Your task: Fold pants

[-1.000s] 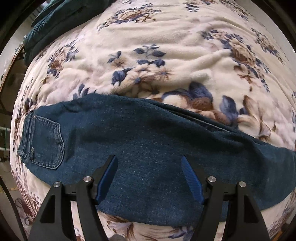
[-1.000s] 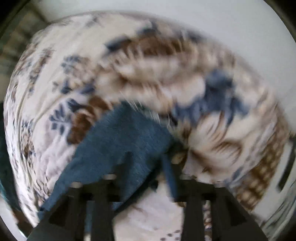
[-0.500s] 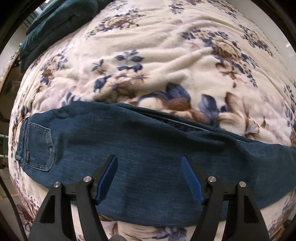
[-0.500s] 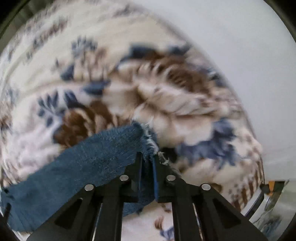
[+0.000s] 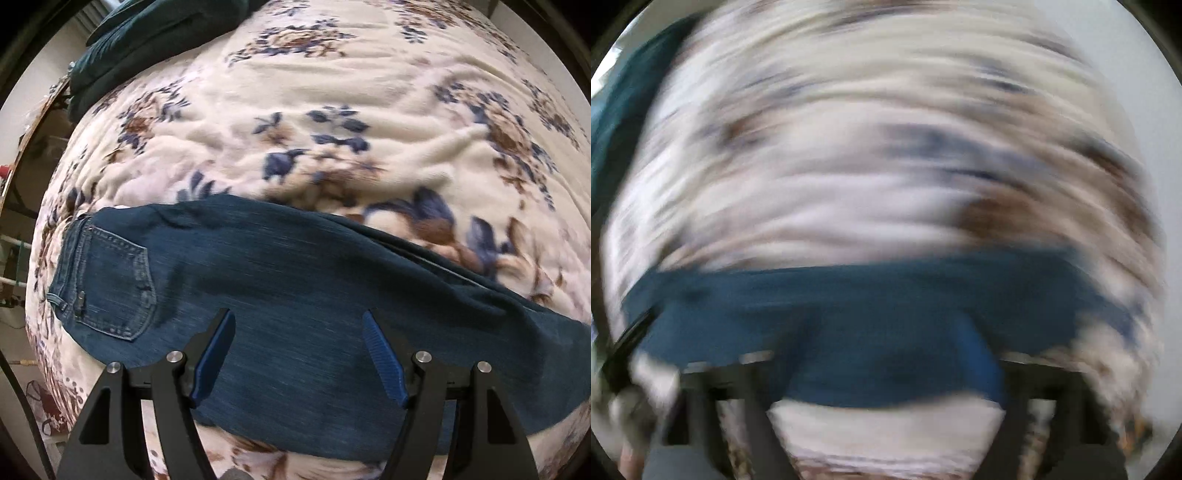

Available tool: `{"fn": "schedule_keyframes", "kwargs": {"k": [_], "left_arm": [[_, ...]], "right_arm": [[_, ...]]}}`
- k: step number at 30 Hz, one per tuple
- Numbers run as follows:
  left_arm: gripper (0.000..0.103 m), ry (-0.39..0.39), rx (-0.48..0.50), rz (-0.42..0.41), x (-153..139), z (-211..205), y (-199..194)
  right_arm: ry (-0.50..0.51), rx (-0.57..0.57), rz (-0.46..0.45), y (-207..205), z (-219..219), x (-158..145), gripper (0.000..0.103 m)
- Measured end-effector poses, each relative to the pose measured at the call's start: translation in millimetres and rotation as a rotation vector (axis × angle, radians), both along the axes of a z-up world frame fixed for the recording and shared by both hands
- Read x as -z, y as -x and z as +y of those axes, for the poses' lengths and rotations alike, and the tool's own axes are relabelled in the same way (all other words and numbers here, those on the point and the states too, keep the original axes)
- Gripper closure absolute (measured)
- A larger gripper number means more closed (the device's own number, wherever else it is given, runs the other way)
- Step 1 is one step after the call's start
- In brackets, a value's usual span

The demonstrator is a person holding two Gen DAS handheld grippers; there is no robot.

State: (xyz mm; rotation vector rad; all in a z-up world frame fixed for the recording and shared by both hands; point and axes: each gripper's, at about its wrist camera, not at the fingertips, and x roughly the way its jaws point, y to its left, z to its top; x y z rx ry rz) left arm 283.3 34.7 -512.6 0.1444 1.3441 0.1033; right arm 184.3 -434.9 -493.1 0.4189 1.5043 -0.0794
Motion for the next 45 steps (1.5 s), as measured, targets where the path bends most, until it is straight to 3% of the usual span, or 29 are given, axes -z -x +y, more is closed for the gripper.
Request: {"fn": "schedule_keyframes", "kwargs": {"k": [2,6,8,9,10,12,13,16,18,20,22,23,24,25,26,29,30,31,32,35,37,39,41,42,45], "left_arm": [[0.034,-0.018,-0.022,0.002,3,13,-5],[0.034,-0.023,-0.060,0.000,5,36,-7],[0.034,-0.023,-0.074,0.007,9,44,-7],[0.034,-0.018,-0.081,0.012,12,49,-7],[0.034,-0.015,-0.086,0.020,14,52,-7],[0.034,-0.004,-0.097,0.027,16,58,-5],[0.034,0.001,-0.104,0.027,17,61,-4],[0.034,0.011,-0.123,0.031,18,71,-3],[0.034,0.024,-0.139,0.044,20,78,-3],[0.034,0.032,-0.151,0.040,18,85,-4],[0.034,0.031,-0.153,0.027,15,89,-3],[0.034,0.031,-0.154,0.022,14,91,-3],[0.034,0.032,-0.155,0.017,13,93,-3],[0.034,0.030,-0.158,0.016,12,95,-4],[0.034,0.030,-0.161,0.017,13,97,-4],[0.034,0.025,-0.171,0.015,14,101,-7],[0.034,0.021,-0.172,0.015,14,103,-8],[0.034,0.018,-0.172,0.013,14,104,-9],[0.034,0.016,-0.174,0.012,15,106,-10],[0.034,0.024,-0.188,0.003,15,113,-13],[0.034,0.033,-0.199,0.008,17,118,-14],[0.034,0.050,-0.213,0.015,18,124,-16],[0.034,0.055,-0.220,0.011,15,128,-16],[0.034,0.058,-0.225,0.009,12,131,-16],[0.034,0.098,-0.265,0.025,8,142,-20]], "right_arm": [[-0.065,-0.173,-0.020,-40,68,10,0.016],[-0.065,-0.436,-0.031,-86,166,32,0.022],[-0.034,-0.572,-0.002,-92,205,48,0.043],[0.006,-0.630,0.028,-90,221,55,0.081],[0.035,-0.662,0.054,-90,230,64,0.100],[0.010,-0.582,0.050,-93,223,67,0.100],[-0.036,-0.485,0.052,-95,210,65,0.100],[-0.243,-0.157,0.185,-95,165,88,0.099],[-0.307,-0.086,0.225,-95,160,96,0.096],[-0.242,-0.165,0.198,-107,172,80,0.094],[-0.185,-0.287,0.093,-121,192,49,0.089],[-0.183,-0.349,0.058,-126,207,38,0.085],[-0.195,-0.424,0.046,-131,225,32,0.072],[-0.200,-0.485,0.042,-135,241,32,0.056],[-0.189,-0.549,0.034,-139,259,32,0.051],[-0.106,-0.740,0.072,-145,309,51,0.046],[-0.083,-0.793,0.100,-147,324,62,0.050],[-0.070,-0.830,0.114,-146,334,69,0.087],[-0.049,-0.861,0.131,-145,344,76,0.100],[-0.055,-0.723,0.111,-159,330,71,0.100],[-0.141,-0.602,0.157,-168,309,78,0.100],[-0.161,-0.644,0.211,-165,316,83,0.100],[-0.120,-0.718,0.169,-165,327,68,0.094],[-0.147,-0.725,0.154,-167,329,60,0.088],[-0.340,-0.626,0.145,-188,331,55,0.025]]}}
